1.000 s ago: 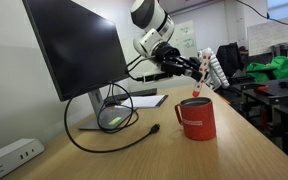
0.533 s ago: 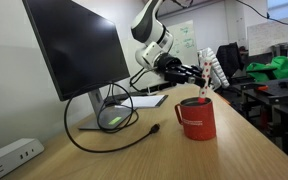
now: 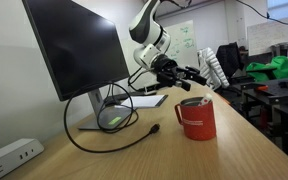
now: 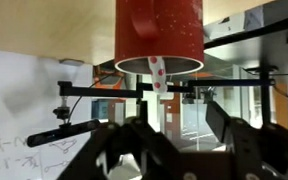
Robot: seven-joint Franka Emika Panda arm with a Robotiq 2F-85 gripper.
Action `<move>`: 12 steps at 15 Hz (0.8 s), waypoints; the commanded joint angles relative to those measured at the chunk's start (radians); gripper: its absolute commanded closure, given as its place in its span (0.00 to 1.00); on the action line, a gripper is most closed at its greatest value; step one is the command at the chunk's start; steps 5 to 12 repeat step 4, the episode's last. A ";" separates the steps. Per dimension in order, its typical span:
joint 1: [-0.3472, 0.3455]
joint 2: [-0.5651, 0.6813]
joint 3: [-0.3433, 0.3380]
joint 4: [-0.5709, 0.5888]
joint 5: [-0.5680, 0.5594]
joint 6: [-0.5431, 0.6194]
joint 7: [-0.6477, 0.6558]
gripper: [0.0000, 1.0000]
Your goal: Put the marker in the mug
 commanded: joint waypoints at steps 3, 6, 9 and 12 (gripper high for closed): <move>0.110 -0.106 -0.137 -0.020 0.012 -0.083 0.004 0.00; 0.069 -0.124 -0.096 -0.041 0.000 -0.063 0.009 0.00; 0.069 -0.124 -0.096 -0.041 0.000 -0.063 0.009 0.00; 0.069 -0.124 -0.096 -0.041 0.000 -0.063 0.009 0.00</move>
